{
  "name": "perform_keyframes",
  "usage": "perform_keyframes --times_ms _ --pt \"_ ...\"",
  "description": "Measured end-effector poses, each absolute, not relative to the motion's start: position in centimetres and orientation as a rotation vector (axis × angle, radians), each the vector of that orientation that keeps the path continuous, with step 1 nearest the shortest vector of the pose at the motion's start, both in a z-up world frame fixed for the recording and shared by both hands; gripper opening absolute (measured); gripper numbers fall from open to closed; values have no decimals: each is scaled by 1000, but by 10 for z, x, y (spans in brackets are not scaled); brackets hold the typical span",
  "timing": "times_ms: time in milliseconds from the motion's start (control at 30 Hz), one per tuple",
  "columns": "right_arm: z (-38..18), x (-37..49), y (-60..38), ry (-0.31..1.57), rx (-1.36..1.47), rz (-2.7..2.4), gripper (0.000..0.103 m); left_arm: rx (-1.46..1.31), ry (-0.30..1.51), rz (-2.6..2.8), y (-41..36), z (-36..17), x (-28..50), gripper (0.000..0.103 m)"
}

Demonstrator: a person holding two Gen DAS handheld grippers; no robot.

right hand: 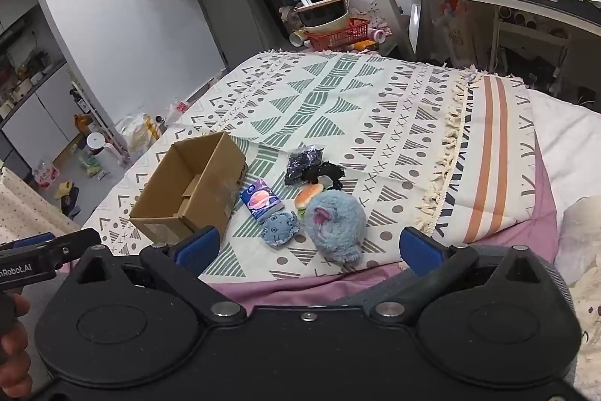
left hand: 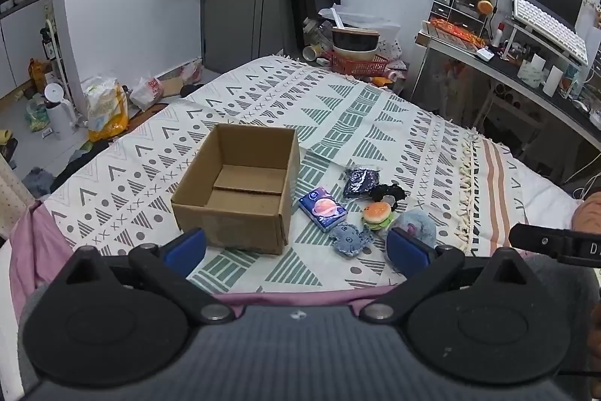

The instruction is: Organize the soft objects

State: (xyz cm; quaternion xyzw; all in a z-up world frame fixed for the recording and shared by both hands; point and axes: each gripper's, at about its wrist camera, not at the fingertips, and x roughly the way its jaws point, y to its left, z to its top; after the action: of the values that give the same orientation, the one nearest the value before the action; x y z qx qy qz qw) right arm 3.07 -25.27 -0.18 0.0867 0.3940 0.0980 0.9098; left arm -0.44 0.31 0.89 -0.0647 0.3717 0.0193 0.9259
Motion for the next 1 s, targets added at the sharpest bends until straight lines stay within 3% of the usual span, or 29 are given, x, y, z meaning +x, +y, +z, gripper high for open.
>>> perform_keyframes --times_ms 1000 --pt "-6 35 -252 799 165 190 103 -107 764 47 -4 11 -5 102"
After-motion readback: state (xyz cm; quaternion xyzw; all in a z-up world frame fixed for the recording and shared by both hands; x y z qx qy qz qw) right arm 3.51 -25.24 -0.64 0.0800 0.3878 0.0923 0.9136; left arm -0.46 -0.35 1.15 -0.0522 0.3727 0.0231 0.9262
